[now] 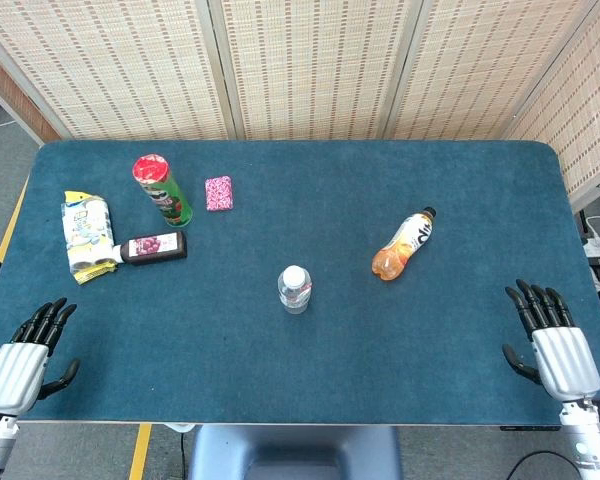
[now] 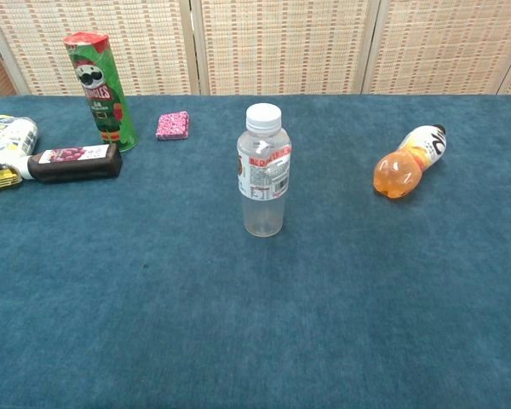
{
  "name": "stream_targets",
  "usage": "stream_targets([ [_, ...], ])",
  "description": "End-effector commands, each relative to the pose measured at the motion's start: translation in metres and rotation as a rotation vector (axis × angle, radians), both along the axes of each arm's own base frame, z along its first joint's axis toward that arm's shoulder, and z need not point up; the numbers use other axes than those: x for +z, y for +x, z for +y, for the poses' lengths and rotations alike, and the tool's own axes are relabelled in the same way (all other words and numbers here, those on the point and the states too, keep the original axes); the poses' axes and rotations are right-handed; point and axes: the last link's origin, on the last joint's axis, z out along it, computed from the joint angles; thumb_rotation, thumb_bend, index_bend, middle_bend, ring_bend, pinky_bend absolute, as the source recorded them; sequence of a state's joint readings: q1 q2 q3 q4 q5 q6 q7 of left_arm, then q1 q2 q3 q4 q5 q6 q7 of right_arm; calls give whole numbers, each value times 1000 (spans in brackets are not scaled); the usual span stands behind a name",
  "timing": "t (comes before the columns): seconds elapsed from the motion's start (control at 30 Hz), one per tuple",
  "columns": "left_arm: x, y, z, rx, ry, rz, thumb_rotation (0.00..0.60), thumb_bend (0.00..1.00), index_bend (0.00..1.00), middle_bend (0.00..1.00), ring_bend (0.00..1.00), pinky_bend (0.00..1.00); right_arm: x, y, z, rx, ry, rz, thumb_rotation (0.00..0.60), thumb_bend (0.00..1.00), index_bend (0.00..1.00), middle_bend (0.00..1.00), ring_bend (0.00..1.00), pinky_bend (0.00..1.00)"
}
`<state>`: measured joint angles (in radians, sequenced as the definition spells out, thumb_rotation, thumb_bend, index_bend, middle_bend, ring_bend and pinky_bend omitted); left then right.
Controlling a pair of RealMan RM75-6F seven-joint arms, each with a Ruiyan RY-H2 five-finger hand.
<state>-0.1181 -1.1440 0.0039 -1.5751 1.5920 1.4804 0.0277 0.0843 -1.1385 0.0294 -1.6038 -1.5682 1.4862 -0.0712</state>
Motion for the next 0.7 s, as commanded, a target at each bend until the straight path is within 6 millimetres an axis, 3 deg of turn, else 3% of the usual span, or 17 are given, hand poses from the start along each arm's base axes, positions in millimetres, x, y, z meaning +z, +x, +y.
stream_targets([
  [0.03,-5,-1,0,-7,-8,-28,600,386,0,0,0,184,0,1,0,2,3,-3,600,265,0,0,0,0],
  [0.17,-17,7,6,-51,-40,-170,600,387,0,0,0,179,1,3,3,17,14,-22,600,264,0,0,0,0],
  [0.37,-66,35,28,-107,-233,-678,600,383,0,0,0,154,3,5,6,31,32,-55,600,265,0,0,0,0],
  [0.47,-86,51,45,-93,-302,-827,600,378,0,0,0,149,3,8,6,43,42,-85,600,265,0,0,0,0],
  [0.7,-139,92,87,-46,-385,-954,600,355,0,0,0,118,8,19,5,86,64,-128,600,263,0,0,0,0],
])
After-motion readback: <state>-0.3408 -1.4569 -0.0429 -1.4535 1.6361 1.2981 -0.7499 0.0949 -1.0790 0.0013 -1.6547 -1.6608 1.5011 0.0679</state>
